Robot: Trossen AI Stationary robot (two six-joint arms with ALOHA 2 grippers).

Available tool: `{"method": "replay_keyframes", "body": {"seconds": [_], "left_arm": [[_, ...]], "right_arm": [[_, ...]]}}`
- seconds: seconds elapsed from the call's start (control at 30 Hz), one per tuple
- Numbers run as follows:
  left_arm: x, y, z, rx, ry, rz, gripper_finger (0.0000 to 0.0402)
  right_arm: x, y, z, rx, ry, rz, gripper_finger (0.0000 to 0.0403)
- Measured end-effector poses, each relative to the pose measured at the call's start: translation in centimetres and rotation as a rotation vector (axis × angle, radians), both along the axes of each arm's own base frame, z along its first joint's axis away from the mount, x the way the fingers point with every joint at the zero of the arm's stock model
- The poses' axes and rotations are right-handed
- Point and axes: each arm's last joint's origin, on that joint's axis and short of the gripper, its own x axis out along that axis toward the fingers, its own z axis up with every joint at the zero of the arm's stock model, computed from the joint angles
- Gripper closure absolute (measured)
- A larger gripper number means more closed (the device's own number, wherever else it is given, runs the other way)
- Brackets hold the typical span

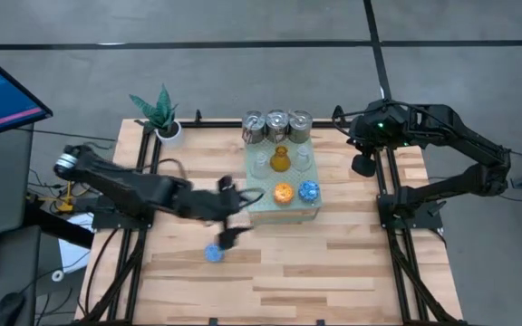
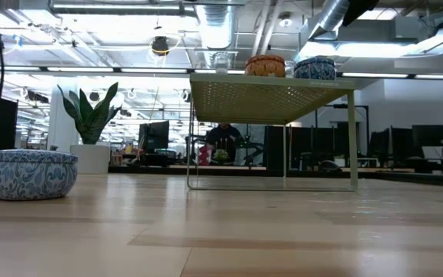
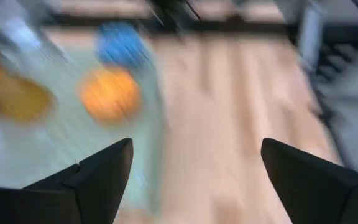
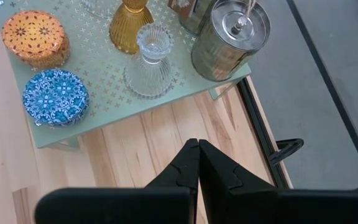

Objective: Pick & Place candle stick holders
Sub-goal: Put the blue scented candle on the shelf

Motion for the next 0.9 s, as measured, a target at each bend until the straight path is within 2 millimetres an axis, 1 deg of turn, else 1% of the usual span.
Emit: {"method": "replay_keyframes", "body": {"seconds": [0.1,0.17,0.23,0.33,0.47,0.57,0.7,0.9], "left_arm": [[-3.6,-1.1,0.2,-0.082,0.106,-0.06,0.0049],[-5.4,-2.1,-0.4,-0.117,0.122,-0.085,0.005],[-6.7,-3.1,-1.8,-0.127,0.141,-0.093,0.005],[-8.1,-4.3,-5.2,-0.106,0.173,-0.089,0.005],[-8.7,-5.7,-9.7,-0.191,0.114,-0.099,0.0049],[-8.9,-6.1,-12.2,-0.216,0.065,-0.104,0.005],[-9.1,-5.8,-14.7,-0.188,0.049,-0.065,0.0055],[-9.0,-5.9,-17.4,-0.196,0.036,-0.068,0.0057]], "right_arm": [[0.0,0.0,0.0,0.001,-0.001,-0.001,0.0403],[0.0,0.0,0.0,0.003,-0.002,-0.005,0.0403],[0.0,0.0,0.0,0.004,-0.003,-0.006,0.0403],[0.0,0.0,0.0,0.005,-0.004,-0.006,0.0403],[0.0,0.0,0.0,0.013,-0.009,-0.017,0.0403],[0.0,0.0,0.0,0.018,-0.014,-0.025,0.0403],[0.0,0.0,0.0,0.019,-0.014,-0.026,0.0403],[0.1,0.0,0.0,0.02,-0.013,-0.027,0.0403]]}}
